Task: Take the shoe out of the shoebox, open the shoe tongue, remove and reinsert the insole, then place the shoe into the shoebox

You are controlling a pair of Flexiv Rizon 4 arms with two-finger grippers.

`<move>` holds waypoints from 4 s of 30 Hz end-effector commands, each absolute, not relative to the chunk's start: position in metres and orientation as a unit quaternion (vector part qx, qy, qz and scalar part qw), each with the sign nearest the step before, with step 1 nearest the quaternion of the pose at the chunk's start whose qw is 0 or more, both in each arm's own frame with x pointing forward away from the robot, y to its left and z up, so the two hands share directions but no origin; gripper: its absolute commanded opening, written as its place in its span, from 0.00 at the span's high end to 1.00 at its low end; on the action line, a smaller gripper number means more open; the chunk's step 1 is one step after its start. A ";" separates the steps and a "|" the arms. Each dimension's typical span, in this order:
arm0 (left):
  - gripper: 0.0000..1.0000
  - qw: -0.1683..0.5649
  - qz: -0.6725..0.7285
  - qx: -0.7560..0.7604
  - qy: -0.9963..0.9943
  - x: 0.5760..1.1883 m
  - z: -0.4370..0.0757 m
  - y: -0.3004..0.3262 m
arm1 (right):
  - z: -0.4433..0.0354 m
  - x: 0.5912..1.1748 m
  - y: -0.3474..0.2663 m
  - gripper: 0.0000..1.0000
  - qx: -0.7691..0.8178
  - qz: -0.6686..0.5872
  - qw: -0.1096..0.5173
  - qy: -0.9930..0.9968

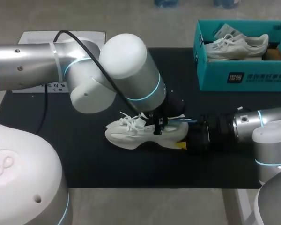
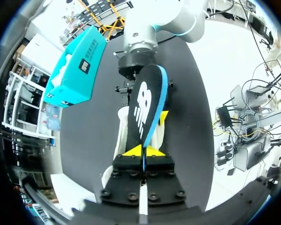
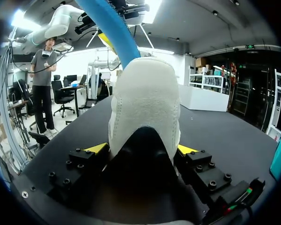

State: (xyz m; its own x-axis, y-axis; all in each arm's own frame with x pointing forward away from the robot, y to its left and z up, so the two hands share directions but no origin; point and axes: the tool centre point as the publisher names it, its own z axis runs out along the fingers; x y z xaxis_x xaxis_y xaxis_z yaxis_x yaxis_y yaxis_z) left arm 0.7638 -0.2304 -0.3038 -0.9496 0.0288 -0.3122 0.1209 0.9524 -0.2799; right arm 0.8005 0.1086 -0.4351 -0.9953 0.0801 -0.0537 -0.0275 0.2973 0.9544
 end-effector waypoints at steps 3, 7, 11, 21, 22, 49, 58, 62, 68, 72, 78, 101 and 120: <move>1.00 0.156 -0.147 0.034 0.976 0.765 -0.309 -0.237 | -0.444 0.799 0.112 1.00 0.017 0.592 0.046 0.805; 1.00 0.154 -0.146 0.032 0.977 0.765 -0.314 -0.238 | -0.444 0.799 0.112 1.00 0.017 0.592 0.046 0.805; 1.00 0.152 -0.143 0.030 0.978 0.765 -0.318 -0.238 | -0.444 0.799 0.112 1.00 0.017 0.592 0.046 0.805; 0.92 0.151 -0.142 0.026 0.978 0.765 -0.319 -0.238 | -0.444 0.799 0.112 1.00 0.017 0.592 0.046 0.805; 0.91 0.151 -0.142 0.025 0.978 0.766 -0.319 -0.238 | -0.444 0.799 0.112 1.00 0.017 0.592 0.046 0.805; 1.00 0.157 -0.158 -0.001 0.975 0.772 -0.321 -0.248 | -0.444 0.799 0.112 1.00 0.017 0.592 0.046 0.805; 1.00 0.068 -0.224 -0.041 0.971 0.780 -0.248 -0.243 | -0.444 0.799 0.112 1.00 0.017 0.592 0.046 0.805; 1.00 0.023 -0.257 -0.059 0.964 0.792 -0.206 -0.242 | -0.444 0.799 0.112 1.00 0.017 0.592 0.046 0.805; 1.00 -0.047 -0.312 -0.080 0.946 0.815 -0.146 -0.239 | -0.444 0.799 0.112 1.00 0.017 0.592 0.046 0.805; 1.00 -0.091 -0.348 -0.085 0.929 0.830 -0.112 -0.235 | -0.444 0.799 0.112 1.00 0.017 0.592 0.046 0.805; 1.00 -0.150 -0.395 -0.078 0.903 0.843 -0.073 -0.226 | -0.444 0.799 0.112 1.00 0.017 0.592 0.046 0.805; 1.00 -0.213 -0.407 -0.068 0.885 0.863 -0.040 -0.213 | -0.444 0.799 0.112 1.00 0.017 0.592 0.046 0.805; 1.00 -0.350 -0.484 -0.098 0.796 0.903 0.011 -0.165 | -0.444 0.799 0.112 1.00 0.017 0.592 0.046 0.805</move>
State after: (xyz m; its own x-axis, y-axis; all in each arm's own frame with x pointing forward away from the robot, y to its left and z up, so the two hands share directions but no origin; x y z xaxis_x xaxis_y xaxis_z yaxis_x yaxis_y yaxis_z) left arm 0.9060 -0.1708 0.0179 -0.7420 0.1802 0.6457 -0.4625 0.5596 -0.6877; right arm 0.8005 0.1088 -0.4350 -0.9953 0.0801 -0.0535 -0.0274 0.2972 0.9544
